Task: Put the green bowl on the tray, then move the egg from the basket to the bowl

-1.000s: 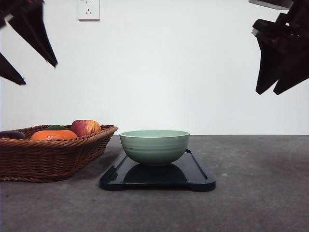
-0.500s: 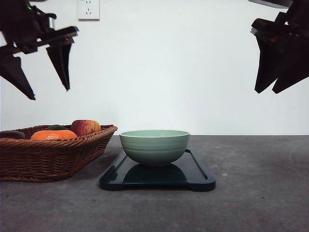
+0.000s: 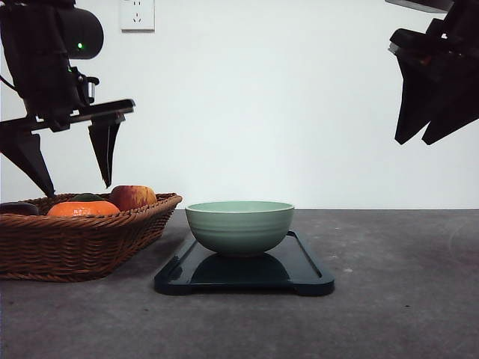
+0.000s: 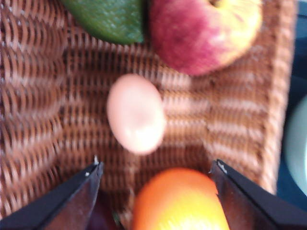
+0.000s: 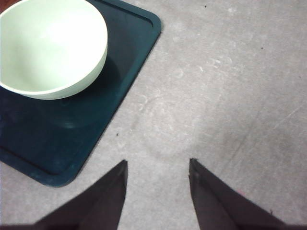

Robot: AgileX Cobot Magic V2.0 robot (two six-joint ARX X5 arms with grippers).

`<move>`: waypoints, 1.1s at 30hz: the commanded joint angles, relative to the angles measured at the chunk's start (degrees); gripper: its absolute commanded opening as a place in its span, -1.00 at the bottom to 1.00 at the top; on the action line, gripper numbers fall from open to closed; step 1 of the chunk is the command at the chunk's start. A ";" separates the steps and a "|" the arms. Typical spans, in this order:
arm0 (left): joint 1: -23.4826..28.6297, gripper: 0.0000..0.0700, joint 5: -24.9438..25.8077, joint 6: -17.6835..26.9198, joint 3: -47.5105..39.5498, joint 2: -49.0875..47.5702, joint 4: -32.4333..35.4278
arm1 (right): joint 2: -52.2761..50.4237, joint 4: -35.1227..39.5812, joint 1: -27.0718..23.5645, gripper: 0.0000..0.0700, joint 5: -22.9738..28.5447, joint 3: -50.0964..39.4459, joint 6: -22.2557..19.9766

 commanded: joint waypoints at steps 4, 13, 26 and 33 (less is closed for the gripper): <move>-0.18 0.30 -1.24 -0.59 1.46 2.69 2.43 | 0.55 0.57 0.26 -0.28 -0.02 0.31 -0.28; -0.18 0.30 -2.46 -0.59 1.51 6.35 5.23 | 0.55 0.55 0.26 -0.28 -0.02 0.31 -0.26; 0.04 0.30 -3.76 -0.38 1.51 8.02 8.19 | 0.55 0.59 0.26 -0.28 0.00 0.31 -0.26; 0.02 0.30 -3.79 -0.39 1.51 9.57 8.20 | 0.55 0.60 0.26 -0.28 0.02 0.31 -0.26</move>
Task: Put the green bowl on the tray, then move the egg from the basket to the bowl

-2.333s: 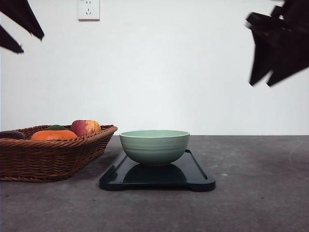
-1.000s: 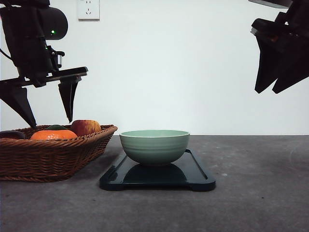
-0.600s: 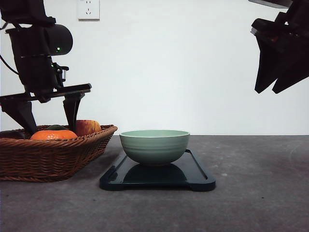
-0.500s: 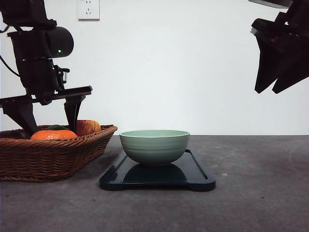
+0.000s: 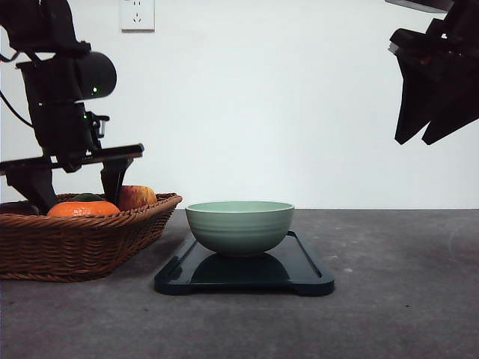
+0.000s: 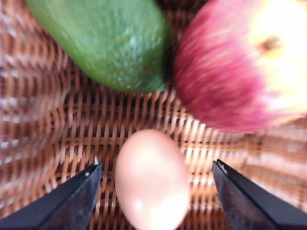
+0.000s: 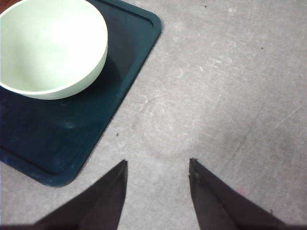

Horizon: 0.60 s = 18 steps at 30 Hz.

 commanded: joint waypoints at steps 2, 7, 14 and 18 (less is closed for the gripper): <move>-0.05 0.30 -0.37 -0.24 1.38 1.68 0.30 | 0.55 0.59 0.26 -0.28 -0.01 0.31 -0.26; -0.04 0.30 -0.37 -0.24 1.38 2.50 1.02 | 0.55 0.55 0.26 -0.28 -0.02 0.31 -0.24; -0.07 -0.03 -0.37 -0.22 1.38 2.55 0.61 | 0.55 0.52 0.26 -0.28 -0.02 0.31 -0.24; -0.07 -0.18 -0.37 -0.20 1.38 2.56 0.10 | 0.55 0.52 0.26 -0.28 0.00 0.31 -0.24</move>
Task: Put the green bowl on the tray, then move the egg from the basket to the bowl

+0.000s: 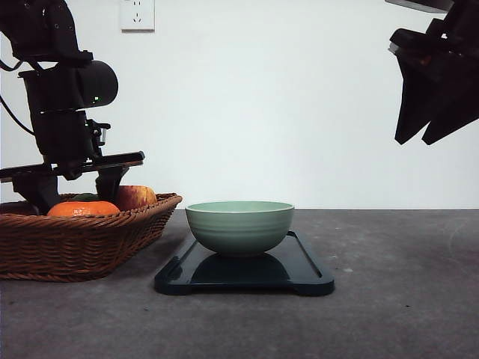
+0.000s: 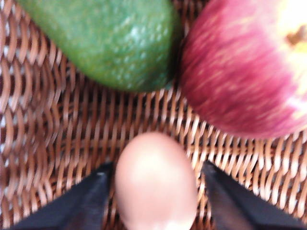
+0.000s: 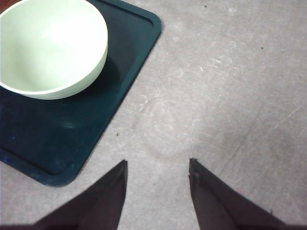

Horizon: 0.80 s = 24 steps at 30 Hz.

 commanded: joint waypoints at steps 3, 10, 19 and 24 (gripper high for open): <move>-0.11 -0.37 -0.35 -0.16 1.36 1.42 0.03 | 0.56 0.52 0.26 -0.28 0.00 0.31 -0.24; -0.17 -0.50 -0.33 2.26 1.36 1.38 -0.11 | 0.57 0.50 0.26 -0.28 -0.02 0.31 -0.24; -0.22 -0.50 -0.33 3.50 1.38 -0.96 -0.47 | 0.55 0.50 0.26 -0.28 0.00 0.31 -0.24; -0.25 -0.50 -0.33 3.53 1.46 -3.75 -1.41 | 0.55 0.50 0.26 -0.28 0.00 0.31 -0.23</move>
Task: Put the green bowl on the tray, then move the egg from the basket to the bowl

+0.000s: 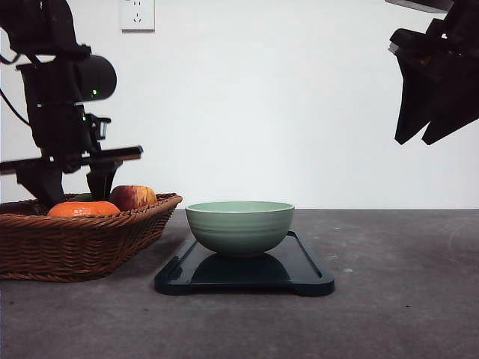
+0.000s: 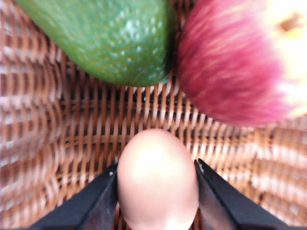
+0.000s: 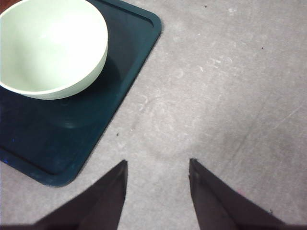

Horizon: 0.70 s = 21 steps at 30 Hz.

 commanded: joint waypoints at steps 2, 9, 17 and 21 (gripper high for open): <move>-0.48 -0.50 -0.33 0.90 1.40 -1.79 -0.45 | 0.55 0.52 0.26 -0.28 0.00 0.31 -0.22; -2.43 -0.50 -0.26 2.09 1.40 -8.95 -0.12 | 0.55 0.55 0.26 -0.28 -0.01 0.31 0.24; -7.53 -0.47 0.42 4.29 1.40 -15.10 2.24 | 0.55 0.57 0.26 -0.28 -0.02 0.31 0.22; -10.71 -0.46 3.33 4.26 1.52 -15.69 3.84 | 0.55 0.57 0.26 -0.28 -0.02 0.31 0.22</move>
